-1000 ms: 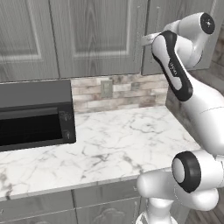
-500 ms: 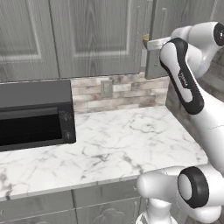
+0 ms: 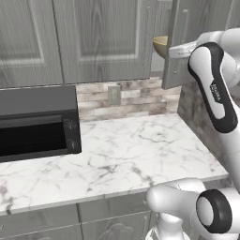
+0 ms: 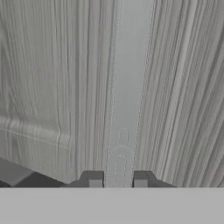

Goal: Move the bowls from the cabinet to the plates on the dining table.

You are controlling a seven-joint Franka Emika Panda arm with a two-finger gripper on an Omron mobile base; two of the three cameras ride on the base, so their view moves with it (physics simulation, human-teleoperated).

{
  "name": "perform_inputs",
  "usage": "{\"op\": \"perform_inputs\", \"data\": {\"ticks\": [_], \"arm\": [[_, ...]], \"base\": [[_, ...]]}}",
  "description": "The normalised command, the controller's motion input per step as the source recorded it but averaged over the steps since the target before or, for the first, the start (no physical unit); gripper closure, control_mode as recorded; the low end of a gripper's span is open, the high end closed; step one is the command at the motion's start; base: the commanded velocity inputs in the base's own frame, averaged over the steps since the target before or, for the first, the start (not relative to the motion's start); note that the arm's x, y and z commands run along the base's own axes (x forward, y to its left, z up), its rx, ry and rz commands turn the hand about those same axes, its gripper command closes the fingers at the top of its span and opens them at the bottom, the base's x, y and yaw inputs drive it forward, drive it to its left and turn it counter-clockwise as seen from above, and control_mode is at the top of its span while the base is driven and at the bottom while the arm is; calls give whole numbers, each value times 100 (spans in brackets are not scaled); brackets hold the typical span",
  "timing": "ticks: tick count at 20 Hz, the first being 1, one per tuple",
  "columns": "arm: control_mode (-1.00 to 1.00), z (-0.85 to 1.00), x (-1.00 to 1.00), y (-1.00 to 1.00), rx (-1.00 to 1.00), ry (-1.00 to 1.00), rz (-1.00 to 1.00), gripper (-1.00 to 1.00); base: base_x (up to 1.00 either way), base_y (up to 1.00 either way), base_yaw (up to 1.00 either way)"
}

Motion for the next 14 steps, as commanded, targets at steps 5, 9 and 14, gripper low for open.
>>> {"op": "perform_inputs", "data": {"ticks": [5, 9, 14], "arm": [[-100, 7, -43, -23, 0, 0, 10, 100], [-100, 4, -43, -24, 0, 0, 8, 100], [-100, 3, -42, -25, 0, 0, 7, 100]], "base": [[0, 0, 0], [0, 0, 0], [0, 0, 0]]}}
